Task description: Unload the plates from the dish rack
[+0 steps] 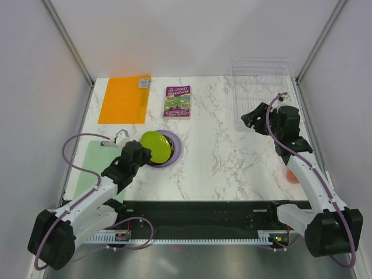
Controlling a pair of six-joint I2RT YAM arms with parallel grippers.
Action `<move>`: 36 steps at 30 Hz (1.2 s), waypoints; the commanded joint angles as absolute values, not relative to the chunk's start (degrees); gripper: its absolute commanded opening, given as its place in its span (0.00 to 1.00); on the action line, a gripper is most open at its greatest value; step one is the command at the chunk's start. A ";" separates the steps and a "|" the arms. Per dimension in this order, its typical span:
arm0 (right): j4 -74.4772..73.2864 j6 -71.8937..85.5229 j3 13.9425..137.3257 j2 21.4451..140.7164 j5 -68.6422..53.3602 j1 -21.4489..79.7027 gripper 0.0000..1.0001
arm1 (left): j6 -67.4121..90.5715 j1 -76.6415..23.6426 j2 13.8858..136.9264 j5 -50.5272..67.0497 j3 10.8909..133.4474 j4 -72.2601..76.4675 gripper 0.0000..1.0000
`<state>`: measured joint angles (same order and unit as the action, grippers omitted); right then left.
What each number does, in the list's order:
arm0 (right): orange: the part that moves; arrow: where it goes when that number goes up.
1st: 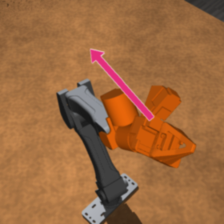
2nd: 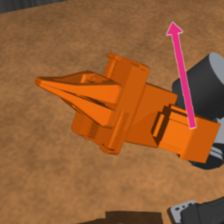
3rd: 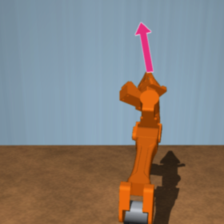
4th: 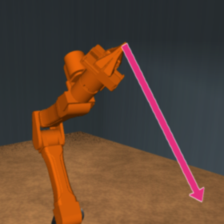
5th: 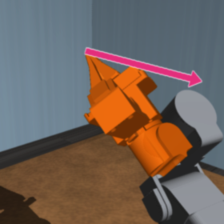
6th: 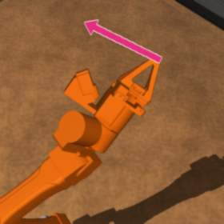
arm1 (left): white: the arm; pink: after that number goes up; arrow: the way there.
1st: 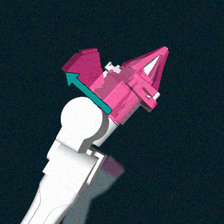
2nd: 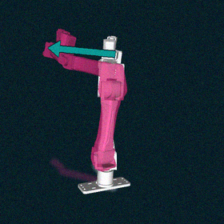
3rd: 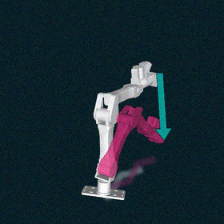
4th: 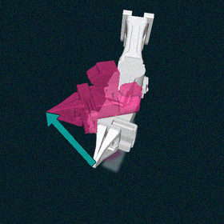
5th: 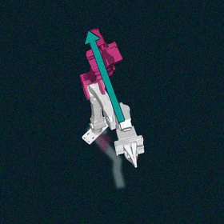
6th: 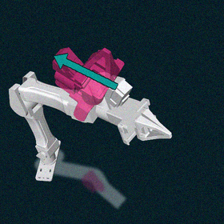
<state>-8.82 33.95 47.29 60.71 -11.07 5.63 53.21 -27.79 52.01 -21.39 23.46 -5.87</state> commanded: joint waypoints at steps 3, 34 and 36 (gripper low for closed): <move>-5.54 34.45 46.76 62.31 -13.53 5.71 0.69 | 57.74 -25.05 47.11 -22.86 19.78 -2.02 0.02; -7.64 30.24 47.28 64.60 -12.14 5.63 0.70 | 46.49 -21.88 58.99 -12.29 28.66 -3.78 1.00; -10.27 28.05 48.94 64.51 -10.12 5.63 0.71 | 45.62 -21.97 54.33 -13.53 28.12 -5.87 1.00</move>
